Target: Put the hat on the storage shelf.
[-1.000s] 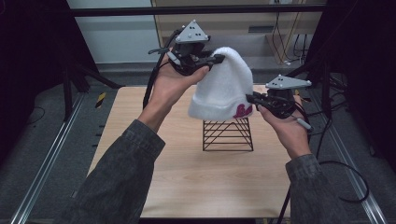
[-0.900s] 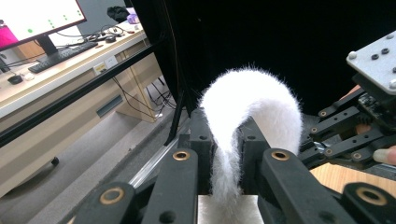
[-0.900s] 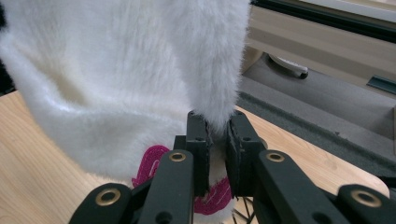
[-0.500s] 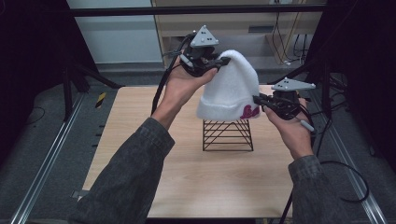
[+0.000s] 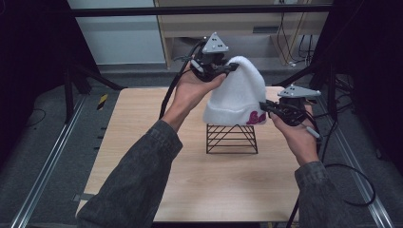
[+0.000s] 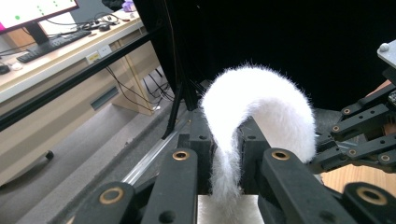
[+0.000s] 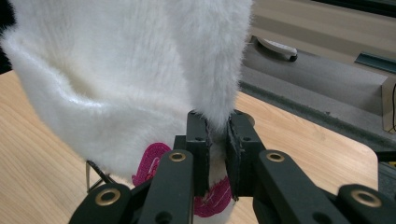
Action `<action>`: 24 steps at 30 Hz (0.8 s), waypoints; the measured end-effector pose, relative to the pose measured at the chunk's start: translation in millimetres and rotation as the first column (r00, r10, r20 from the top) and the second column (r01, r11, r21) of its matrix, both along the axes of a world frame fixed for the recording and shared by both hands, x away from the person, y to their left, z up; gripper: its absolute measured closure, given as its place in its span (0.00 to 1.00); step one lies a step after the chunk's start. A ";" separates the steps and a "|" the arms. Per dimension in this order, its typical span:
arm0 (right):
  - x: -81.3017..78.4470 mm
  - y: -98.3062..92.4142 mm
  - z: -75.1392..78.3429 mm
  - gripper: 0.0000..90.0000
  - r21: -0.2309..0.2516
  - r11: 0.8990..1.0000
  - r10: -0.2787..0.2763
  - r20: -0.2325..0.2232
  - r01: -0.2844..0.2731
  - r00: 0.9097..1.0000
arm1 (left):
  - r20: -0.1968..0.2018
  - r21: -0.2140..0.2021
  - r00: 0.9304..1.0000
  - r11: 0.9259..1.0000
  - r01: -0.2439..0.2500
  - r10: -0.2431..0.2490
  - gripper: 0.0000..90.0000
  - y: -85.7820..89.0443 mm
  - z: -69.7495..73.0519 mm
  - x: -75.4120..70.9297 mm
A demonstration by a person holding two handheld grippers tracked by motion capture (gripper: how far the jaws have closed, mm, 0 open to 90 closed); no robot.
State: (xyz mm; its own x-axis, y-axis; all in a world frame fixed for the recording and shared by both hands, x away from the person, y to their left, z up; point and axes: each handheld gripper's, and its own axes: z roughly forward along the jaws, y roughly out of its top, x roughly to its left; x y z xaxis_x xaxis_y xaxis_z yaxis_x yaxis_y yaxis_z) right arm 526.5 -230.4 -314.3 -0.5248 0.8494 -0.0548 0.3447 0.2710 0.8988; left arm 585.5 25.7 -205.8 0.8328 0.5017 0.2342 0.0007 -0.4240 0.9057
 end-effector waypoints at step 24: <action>-7.7 -1.8 -18.0 0.90 -0.040 0.999 -0.009 -0.042 0.007 0.999 | -0.029 0.034 1.000 0.999 0.006 -0.005 0.88 0.9 -25.3 -11.4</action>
